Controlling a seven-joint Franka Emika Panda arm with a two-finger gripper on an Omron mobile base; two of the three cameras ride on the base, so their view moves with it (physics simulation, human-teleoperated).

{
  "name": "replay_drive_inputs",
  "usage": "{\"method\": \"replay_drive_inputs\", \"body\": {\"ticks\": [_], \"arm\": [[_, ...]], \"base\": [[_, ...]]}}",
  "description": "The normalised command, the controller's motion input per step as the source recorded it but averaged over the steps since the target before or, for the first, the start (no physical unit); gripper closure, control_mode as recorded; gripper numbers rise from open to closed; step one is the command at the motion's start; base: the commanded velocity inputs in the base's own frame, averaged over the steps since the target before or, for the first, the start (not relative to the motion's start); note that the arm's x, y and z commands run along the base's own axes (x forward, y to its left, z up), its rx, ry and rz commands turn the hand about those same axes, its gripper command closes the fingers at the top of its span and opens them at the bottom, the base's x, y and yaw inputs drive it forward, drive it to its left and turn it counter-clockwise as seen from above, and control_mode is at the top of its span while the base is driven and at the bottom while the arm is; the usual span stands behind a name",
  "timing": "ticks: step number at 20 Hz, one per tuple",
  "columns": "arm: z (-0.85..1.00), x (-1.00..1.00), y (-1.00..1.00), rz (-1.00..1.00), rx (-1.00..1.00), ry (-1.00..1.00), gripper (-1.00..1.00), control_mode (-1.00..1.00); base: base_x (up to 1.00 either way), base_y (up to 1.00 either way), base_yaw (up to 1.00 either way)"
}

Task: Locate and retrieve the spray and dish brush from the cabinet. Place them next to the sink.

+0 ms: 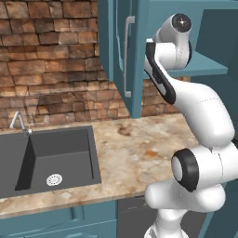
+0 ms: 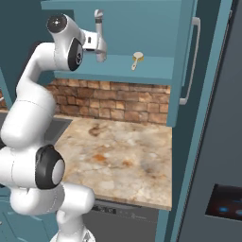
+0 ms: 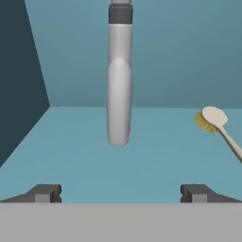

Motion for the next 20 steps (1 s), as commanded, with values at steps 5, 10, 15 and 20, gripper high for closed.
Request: {"method": "replay_drive_inputs", "body": {"ticks": [5,10,15,20], "arm": [[0.0,0.41,0.0,-0.01,-0.01,0.0,-1.0,-1.0],[0.0,0.39,0.01,-0.02,-0.01,0.0,-1.0,-1.0],[0.0,0.25,0.03,0.0,0.0,0.0,-1.0,-1.0],[-0.05,0.18,0.0,0.0,0.0,-0.01,-1.0,-1.0]], "base": [[0.0,0.0,0.0],[0.0,0.0,0.0],[0.0,0.0,0.0],[0.0,0.0,0.0]]}}
